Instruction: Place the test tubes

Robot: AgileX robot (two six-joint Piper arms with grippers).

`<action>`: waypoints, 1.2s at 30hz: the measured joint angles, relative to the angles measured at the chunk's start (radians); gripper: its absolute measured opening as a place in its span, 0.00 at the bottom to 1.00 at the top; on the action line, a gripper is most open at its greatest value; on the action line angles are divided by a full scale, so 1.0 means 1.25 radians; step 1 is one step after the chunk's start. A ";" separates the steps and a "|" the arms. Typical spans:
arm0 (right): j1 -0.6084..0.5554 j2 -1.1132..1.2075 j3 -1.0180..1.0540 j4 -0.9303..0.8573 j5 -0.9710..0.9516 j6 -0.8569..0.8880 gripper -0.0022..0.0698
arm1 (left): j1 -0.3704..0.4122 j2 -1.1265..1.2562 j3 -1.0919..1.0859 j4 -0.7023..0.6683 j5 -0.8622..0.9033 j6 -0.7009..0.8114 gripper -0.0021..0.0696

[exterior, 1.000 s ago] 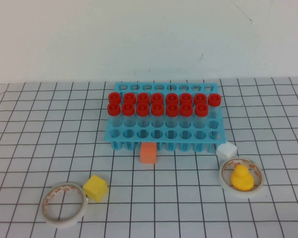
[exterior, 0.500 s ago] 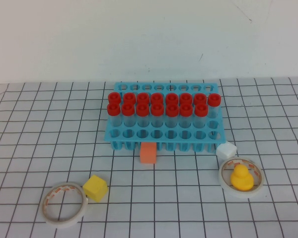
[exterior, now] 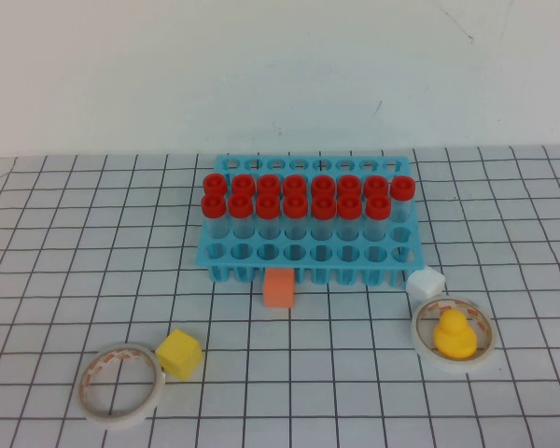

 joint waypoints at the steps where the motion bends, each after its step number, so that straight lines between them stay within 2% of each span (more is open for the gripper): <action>1: 0.000 0.000 0.000 0.000 0.000 0.000 0.03 | 0.000 0.000 0.000 0.000 0.000 0.000 0.03; 27: 0.000 0.000 0.000 -0.002 0.000 0.002 0.03 | 0.000 0.000 0.000 0.000 -0.037 0.017 0.03; 29: 0.000 0.000 0.000 -0.002 0.000 0.002 0.03 | 0.000 0.000 0.000 0.000 -0.051 -0.010 0.03; 32: 0.000 0.000 0.000 -0.002 0.000 0.002 0.03 | 0.004 0.000 0.023 0.103 -0.085 -0.149 0.03; 34: 0.000 0.000 0.000 -0.002 0.000 0.002 0.03 | 0.023 0.000 0.056 0.249 -0.097 -0.294 0.03; 35: 0.000 0.000 0.000 -0.002 0.000 0.002 0.03 | 0.056 0.000 0.089 0.390 -0.092 -0.437 0.03; 36: 0.000 0.000 0.000 -0.002 0.000 0.002 0.03 | 0.082 0.000 0.106 0.465 -0.080 -0.516 0.03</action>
